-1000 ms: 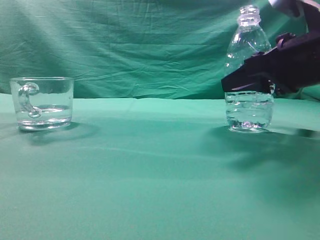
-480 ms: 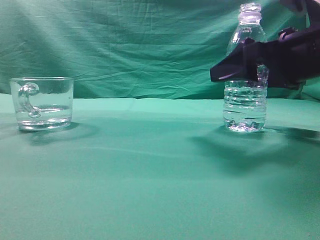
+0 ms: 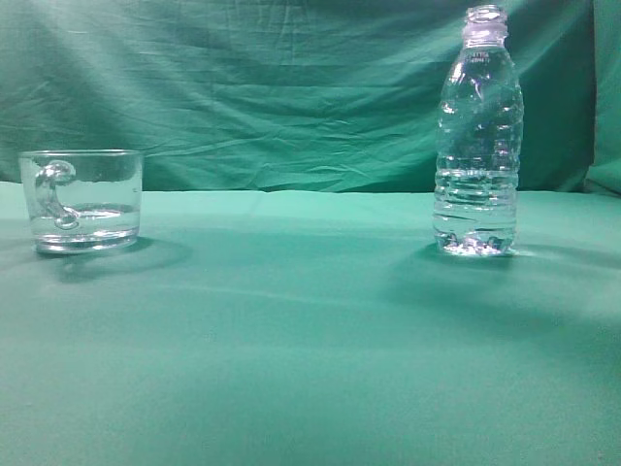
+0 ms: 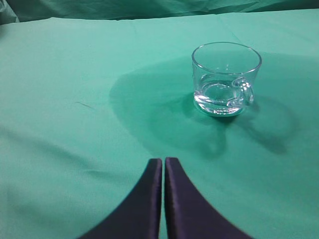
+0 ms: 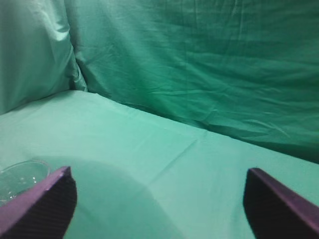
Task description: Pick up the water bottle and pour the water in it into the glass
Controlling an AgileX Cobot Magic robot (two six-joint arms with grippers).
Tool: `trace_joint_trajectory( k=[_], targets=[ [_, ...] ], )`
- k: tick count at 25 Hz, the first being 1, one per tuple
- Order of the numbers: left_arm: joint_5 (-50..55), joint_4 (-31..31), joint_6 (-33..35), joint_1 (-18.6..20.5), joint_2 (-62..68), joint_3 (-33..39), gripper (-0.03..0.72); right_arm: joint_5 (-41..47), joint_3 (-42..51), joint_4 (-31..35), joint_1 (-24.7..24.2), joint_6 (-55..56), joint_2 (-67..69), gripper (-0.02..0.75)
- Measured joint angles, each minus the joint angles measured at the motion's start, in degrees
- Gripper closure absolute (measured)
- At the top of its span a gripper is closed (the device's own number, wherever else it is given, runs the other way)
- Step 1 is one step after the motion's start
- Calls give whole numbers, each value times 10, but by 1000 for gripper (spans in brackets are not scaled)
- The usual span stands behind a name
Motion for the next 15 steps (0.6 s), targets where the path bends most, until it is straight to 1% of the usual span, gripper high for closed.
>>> trace_joint_trajectory(
  k=[1, 3, 6, 9, 13, 15],
  targets=[
    [0, 0, 0, 0, 0, 0, 688, 20, 0, -12, 0, 22, -28, 190],
    [0, 0, 0, 0, 0, 0, 688, 72, 0, -34, 0, 76, -83, 326],
    [0, 0, 0, 0, 0, 0, 688, 131, 0, -97, 0, 175, -168, 600],
    [0, 0, 0, 0, 0, 0, 688, 161, 2, -179, 0, 270, -249, 738],
    [0, 0, 0, 0, 0, 0, 688, 193, 5, -278, 0, 393, -348, 738],
    [0, 0, 0, 0, 0, 0, 688, 192, 5, -314, 0, 433, -395, 738]
  ],
)
